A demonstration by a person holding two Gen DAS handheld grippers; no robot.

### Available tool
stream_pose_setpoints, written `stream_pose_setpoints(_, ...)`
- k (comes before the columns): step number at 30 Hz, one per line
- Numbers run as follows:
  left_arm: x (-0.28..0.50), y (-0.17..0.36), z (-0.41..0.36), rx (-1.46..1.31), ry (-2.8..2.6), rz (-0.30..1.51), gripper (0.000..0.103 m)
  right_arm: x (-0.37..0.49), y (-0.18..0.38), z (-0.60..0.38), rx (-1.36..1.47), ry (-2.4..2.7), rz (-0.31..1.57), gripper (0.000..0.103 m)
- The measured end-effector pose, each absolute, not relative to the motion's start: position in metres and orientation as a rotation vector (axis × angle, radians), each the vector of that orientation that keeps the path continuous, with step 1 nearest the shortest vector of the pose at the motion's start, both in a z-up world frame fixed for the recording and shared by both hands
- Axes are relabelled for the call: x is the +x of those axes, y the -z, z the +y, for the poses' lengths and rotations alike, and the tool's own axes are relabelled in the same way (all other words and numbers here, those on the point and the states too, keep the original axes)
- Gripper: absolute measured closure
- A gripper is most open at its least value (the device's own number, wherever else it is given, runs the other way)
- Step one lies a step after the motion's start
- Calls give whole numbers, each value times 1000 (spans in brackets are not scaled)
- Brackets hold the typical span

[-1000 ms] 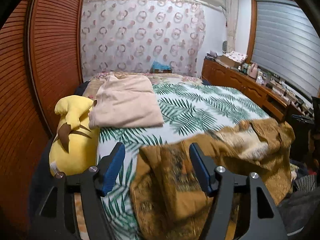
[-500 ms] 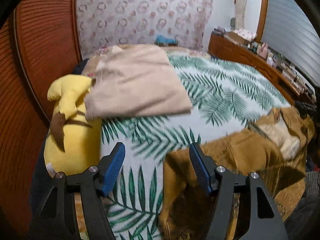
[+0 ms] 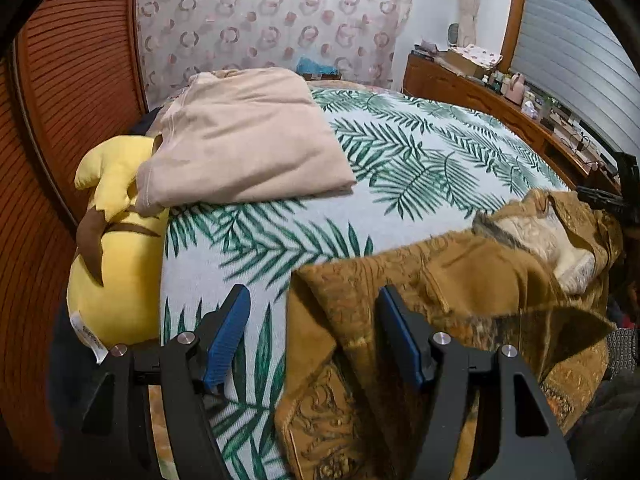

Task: Fold small clothes
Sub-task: 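Open both tools and press the folded shirt flat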

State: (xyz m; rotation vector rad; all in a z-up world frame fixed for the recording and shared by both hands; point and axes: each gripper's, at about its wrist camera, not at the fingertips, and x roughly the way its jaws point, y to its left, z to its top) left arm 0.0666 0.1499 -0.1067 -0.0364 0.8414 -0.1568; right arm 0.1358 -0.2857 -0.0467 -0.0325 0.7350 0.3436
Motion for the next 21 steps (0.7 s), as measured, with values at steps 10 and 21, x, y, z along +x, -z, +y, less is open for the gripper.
stream_pose_setpoints(10, 77, 107, 151, -67, 197, 849, 50, 145, 55, -277, -65, -334, 759, 38)
stream_pose_setpoints(21, 76, 116, 150, -75, 200, 869, 53, 147, 63, -282, -91, -298, 799, 38)
